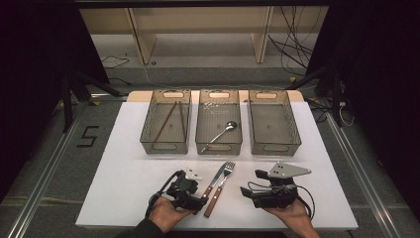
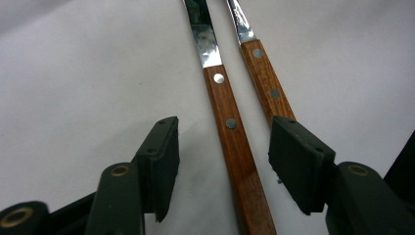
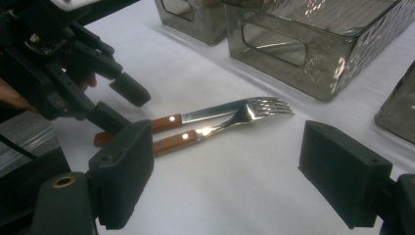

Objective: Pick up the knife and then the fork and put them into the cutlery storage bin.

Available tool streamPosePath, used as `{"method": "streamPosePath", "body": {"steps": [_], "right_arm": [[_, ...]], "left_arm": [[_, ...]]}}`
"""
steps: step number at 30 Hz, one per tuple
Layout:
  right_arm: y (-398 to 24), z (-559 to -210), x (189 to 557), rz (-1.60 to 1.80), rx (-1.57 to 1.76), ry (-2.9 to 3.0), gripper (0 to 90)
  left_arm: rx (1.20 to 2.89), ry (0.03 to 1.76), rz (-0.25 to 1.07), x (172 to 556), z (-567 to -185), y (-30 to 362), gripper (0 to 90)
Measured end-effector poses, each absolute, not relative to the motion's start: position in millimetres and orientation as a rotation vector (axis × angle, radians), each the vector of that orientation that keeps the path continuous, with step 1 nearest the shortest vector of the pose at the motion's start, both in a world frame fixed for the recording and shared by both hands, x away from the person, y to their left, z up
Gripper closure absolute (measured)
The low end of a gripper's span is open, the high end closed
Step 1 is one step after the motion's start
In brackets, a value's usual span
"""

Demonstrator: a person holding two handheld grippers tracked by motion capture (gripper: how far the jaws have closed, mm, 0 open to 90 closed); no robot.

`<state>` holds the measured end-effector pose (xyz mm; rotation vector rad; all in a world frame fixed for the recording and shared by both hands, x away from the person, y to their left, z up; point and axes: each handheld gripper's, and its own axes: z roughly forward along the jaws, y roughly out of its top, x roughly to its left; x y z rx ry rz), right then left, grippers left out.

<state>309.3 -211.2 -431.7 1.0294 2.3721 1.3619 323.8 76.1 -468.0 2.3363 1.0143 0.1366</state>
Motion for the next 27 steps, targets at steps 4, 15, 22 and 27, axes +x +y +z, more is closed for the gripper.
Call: {"method": "streamPosePath", "body": {"steps": [4,15,22,27], "right_arm": [[-210.2,-431.6,309.3,1.362,1.024,2.374,21.3],[-209.6,-432.0,309.3,1.356,1.020,2.379,21.5],[-209.4,-431.6,309.1,1.355,1.020,2.379,21.7],[-209.3,-431.6,309.1,1.354,1.020,2.379,21.8]], "left_arm": [[2.345,1.015,0.139,324.7,-469.6,74.7,51.2],[2.403,0.996,0.177,327.3,-472.3,66.1,59.3],[2.422,0.992,0.213,327.9,-471.9,64.8,66.2],[2.429,0.995,0.216,329.3,-471.4,65.4,72.0]]}}
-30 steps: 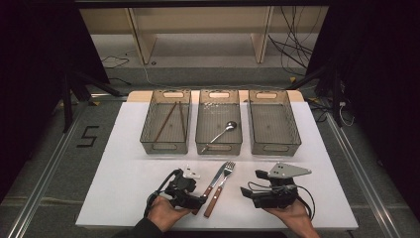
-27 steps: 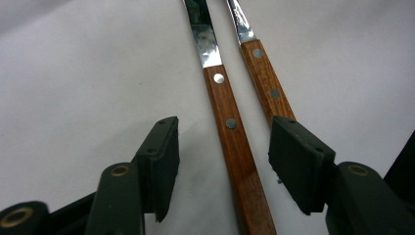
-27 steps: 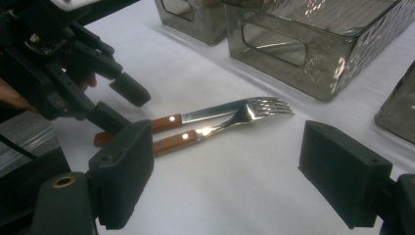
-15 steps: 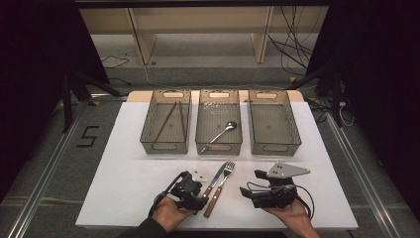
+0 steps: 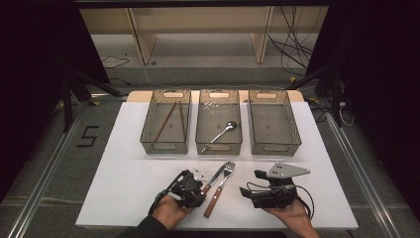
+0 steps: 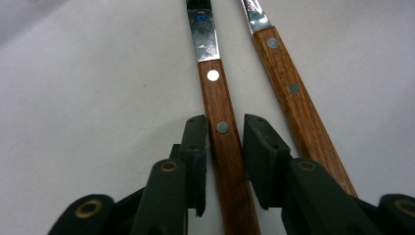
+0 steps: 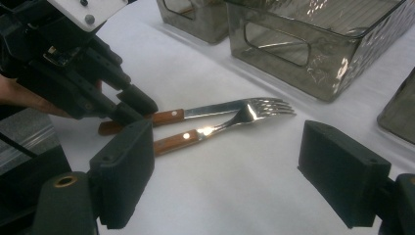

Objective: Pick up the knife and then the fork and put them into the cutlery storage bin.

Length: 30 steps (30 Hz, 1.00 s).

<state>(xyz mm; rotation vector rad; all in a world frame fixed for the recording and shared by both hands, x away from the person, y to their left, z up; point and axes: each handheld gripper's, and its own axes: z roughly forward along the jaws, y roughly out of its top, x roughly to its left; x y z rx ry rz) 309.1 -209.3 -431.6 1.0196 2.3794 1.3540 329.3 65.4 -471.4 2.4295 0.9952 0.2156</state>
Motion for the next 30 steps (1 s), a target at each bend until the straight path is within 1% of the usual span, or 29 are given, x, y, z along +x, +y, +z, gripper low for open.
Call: {"method": "streamPosePath", "body": {"steps": [5,9,17,25,30], "right_arm": [[-209.8,-431.7,309.3,1.354,1.019,2.379,21.9],[-209.6,-431.8,309.2,1.353,1.019,2.380,21.9],[-208.6,-432.3,309.6,1.352,1.016,2.382,22.1],[-206.5,-432.8,310.0,1.356,1.014,2.388,22.1],[-206.2,-432.7,310.3,1.357,1.015,2.387,22.1]], "left_arm": [[2.416,1.019,0.159,334.7,-470.9,70.0,73.6],[2.420,1.030,0.140,338.4,-470.0,72.8,75.0],[2.438,1.025,0.150,339.5,-469.4,71.6,75.4],[2.474,1.045,0.137,342.6,-468.4,67.0,73.9],[2.484,1.035,0.151,341.8,-467.9,65.5,75.4]]}}
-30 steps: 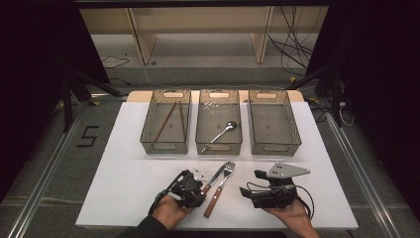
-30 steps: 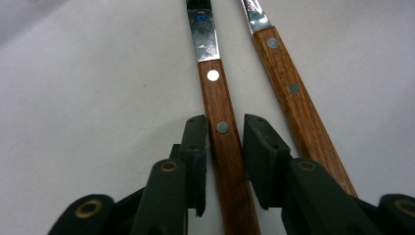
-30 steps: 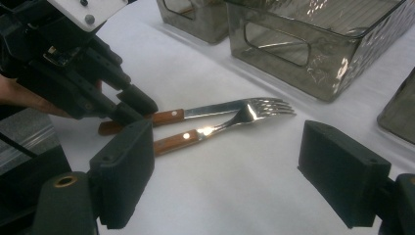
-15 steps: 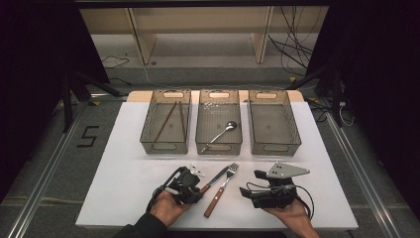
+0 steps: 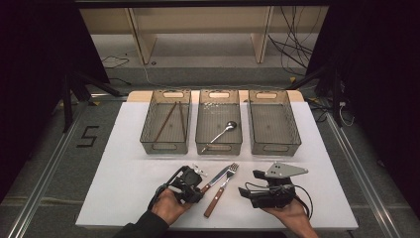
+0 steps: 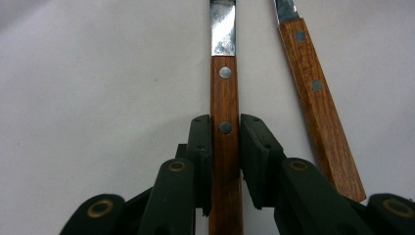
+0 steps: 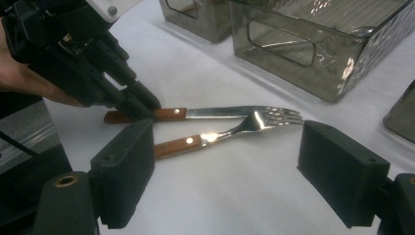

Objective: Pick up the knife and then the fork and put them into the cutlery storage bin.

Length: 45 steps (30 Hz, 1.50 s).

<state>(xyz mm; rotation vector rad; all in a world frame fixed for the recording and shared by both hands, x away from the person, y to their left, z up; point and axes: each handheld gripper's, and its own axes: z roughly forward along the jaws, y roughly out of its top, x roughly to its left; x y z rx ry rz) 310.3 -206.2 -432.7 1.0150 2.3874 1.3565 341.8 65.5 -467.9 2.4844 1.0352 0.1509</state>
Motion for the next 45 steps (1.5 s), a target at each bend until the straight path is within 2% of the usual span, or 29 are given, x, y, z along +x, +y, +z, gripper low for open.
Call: {"method": "streamPosePath", "body": {"steps": [8,23,36,45], "right_arm": [[-207.4,-432.2,310.1,1.355,1.009,2.388,22.1],[-208.8,-431.1,309.5,1.368,1.005,2.381,22.0],[-204.5,-427.0,307.0,1.433,1.003,2.367,22.0],[-193.7,-412.8,296.8,1.404,0.862,2.300,22.4]], "left_arm": [[2.478,1.037,0.139,342.5,-467.5,67.0,75.9],[2.422,1.021,0.209,346.4,-453.8,84.4,75.9],[2.229,0.922,0.164,338.9,-411.8,96.8,75.8],[2.229,0.890,0.099,341.7,-398.5,97.2,75.8]]}}
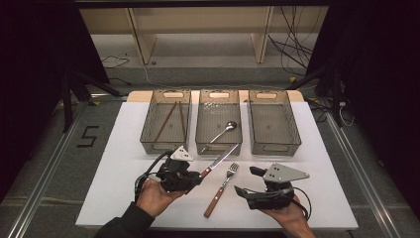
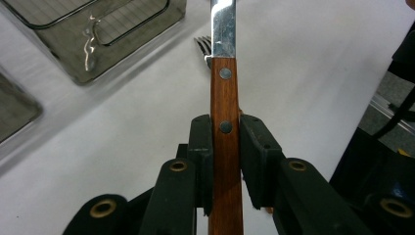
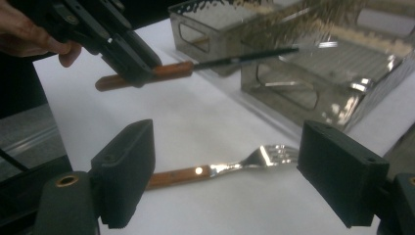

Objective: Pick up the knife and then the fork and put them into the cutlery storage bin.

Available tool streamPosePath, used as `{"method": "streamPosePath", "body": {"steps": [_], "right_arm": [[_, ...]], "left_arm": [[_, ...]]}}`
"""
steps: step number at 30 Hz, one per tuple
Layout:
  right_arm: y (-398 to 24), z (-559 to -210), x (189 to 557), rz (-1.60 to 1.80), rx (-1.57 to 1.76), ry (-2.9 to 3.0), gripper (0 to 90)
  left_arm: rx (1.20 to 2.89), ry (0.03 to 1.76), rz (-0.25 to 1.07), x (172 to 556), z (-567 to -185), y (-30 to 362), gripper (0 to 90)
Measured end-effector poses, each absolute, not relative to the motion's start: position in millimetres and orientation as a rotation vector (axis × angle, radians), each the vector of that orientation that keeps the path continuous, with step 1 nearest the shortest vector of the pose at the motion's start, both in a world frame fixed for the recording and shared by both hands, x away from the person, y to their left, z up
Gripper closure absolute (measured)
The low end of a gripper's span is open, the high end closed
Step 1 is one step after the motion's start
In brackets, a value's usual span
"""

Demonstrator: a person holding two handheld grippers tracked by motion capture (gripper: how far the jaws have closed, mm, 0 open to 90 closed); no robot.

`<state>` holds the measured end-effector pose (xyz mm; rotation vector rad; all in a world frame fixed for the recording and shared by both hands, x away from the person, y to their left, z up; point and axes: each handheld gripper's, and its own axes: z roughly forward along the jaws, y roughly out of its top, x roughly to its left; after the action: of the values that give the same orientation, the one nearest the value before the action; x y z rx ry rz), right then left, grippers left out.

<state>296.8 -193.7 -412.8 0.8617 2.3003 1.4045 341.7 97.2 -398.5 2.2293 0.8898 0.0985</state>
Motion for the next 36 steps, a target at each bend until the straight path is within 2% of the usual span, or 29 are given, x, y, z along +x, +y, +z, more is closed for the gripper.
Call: {"method": "streamPosePath", "body": {"steps": [12,18,21,23,27,36], "right_arm": [[-170.3,-397.6,282.2,1.236,0.472,2.234,23.2],[-150.0,-402.5,269.8,0.960,0.186,2.130,26.9],[-133.4,-414.3,261.5,0.750,-0.031,2.036,33.8],[-130.0,-417.4,260.4,0.711,-0.064,2.027,35.2],[-118.7,-431.5,258.8,0.559,-0.206,1.947,43.5],[-114.1,-441.9,258.6,0.438,-0.277,1.916,53.1]], "left_arm": [[2.281,0.809,0.052,349.4,-384.9,81.4,75.8],[2.320,0.773,0.033,348.8,-383.2,75.1,75.9],[2.336,0.758,0.016,346.9,-381.6,71.7,75.8],[2.343,0.751,0.012,346.6,-381.2,71.1,75.8],[2.366,0.730,0.000,344.1,-379.3,69.0,75.8],[2.411,0.698,-0.027,342.1,-378.0,64.4,75.8]]}}
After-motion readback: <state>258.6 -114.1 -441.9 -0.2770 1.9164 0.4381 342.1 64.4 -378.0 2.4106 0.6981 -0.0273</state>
